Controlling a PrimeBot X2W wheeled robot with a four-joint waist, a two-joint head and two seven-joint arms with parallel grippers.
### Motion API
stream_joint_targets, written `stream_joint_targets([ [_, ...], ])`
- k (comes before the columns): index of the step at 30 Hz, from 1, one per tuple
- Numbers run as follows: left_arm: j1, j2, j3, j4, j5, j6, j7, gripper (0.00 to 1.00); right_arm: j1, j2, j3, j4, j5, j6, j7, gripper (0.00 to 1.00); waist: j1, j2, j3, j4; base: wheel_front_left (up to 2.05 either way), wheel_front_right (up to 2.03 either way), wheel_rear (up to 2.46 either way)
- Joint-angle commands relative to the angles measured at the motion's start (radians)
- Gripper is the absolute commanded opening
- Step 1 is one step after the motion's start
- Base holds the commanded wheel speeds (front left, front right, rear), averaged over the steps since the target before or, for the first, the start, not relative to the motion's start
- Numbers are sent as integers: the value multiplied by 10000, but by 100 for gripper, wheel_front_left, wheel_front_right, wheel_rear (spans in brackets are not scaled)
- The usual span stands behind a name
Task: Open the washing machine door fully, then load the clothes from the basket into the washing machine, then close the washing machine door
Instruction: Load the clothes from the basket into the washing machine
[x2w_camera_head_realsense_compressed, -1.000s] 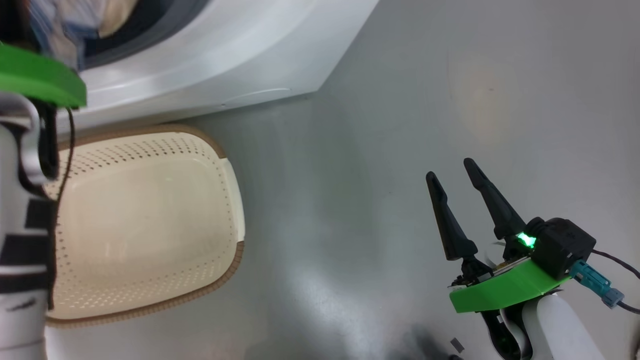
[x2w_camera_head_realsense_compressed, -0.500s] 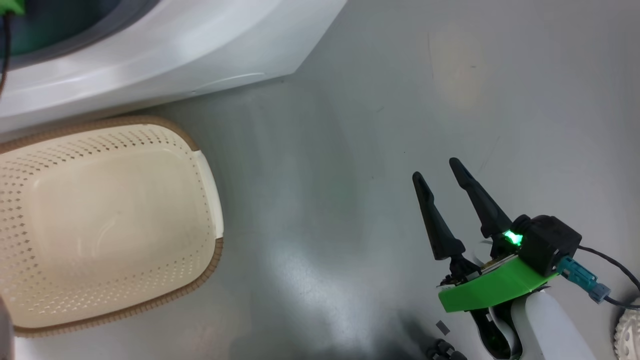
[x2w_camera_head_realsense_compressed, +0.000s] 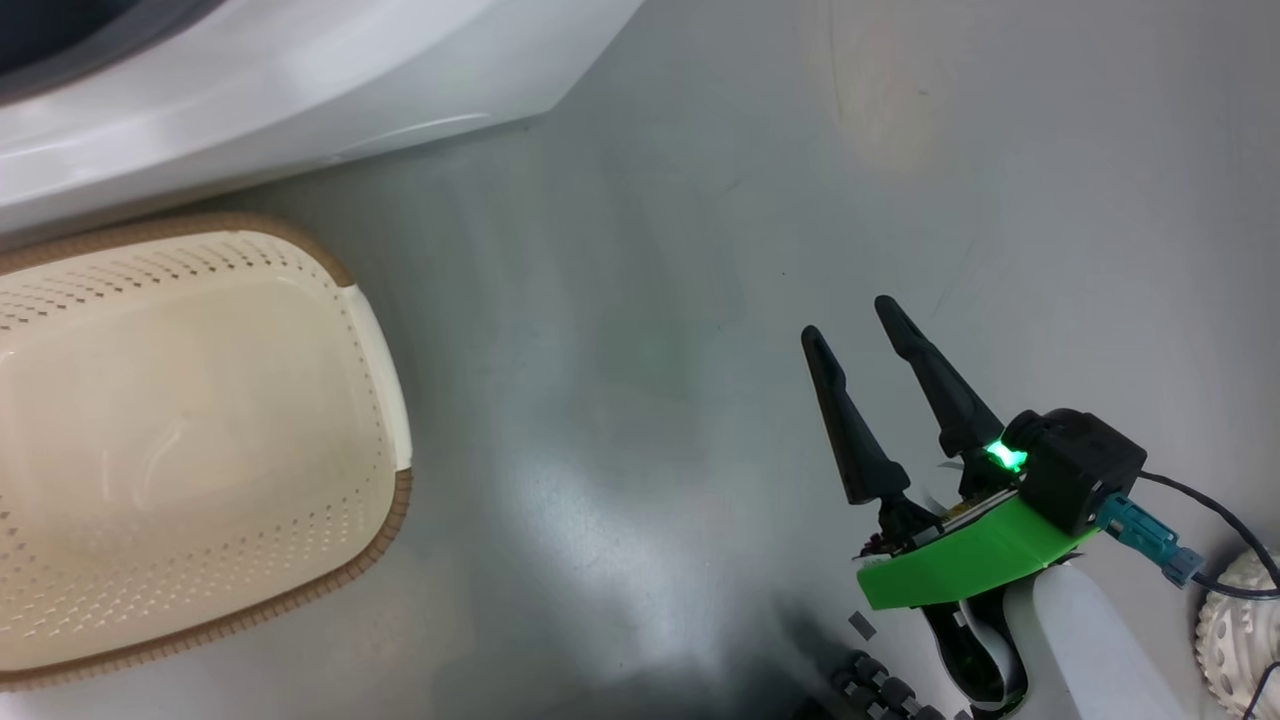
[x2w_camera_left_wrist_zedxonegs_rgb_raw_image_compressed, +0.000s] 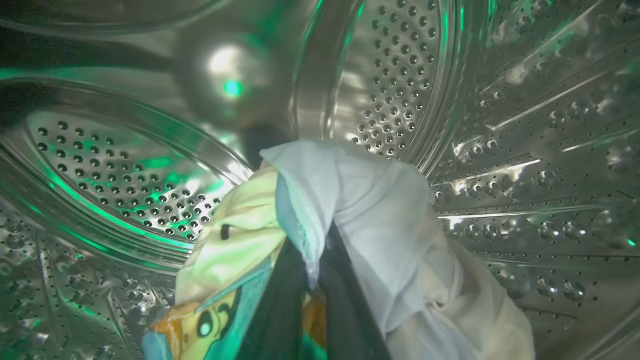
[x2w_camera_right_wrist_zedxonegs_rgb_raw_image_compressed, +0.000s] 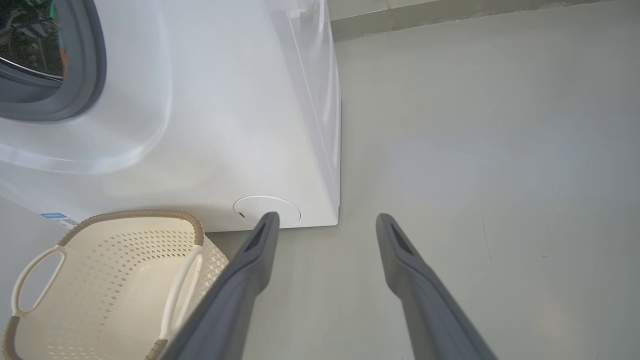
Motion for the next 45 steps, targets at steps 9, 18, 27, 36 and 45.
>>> stream_joint_targets([
  [9,-451,362,92,-874,156,67,-429,0,6,50,244,-111,134,16,-48,100,0,0,134,-21,0,0,0],
  [18,-9,262,180,263,-114,-70,-412,0,-8,58,269,4,130,16,-48,100,0,0,-16,9,0,0,0],
  [27,-216,-44,216,1683,-479,-88,-122,100,-3,26,226,43,106,16,-48,100,0,0,-227,145,0,0,0],
  [36,-196,-289,139,2104,-607,-35,-282,100,-7,-14,174,116,82,16,-48,100,0,0,-599,302,0,0,0],
  [45,303,-633,73,2101,-742,103,-404,100,78,-66,157,261,81,16,-48,100,0,0,-1375,584,0,0,0],
])
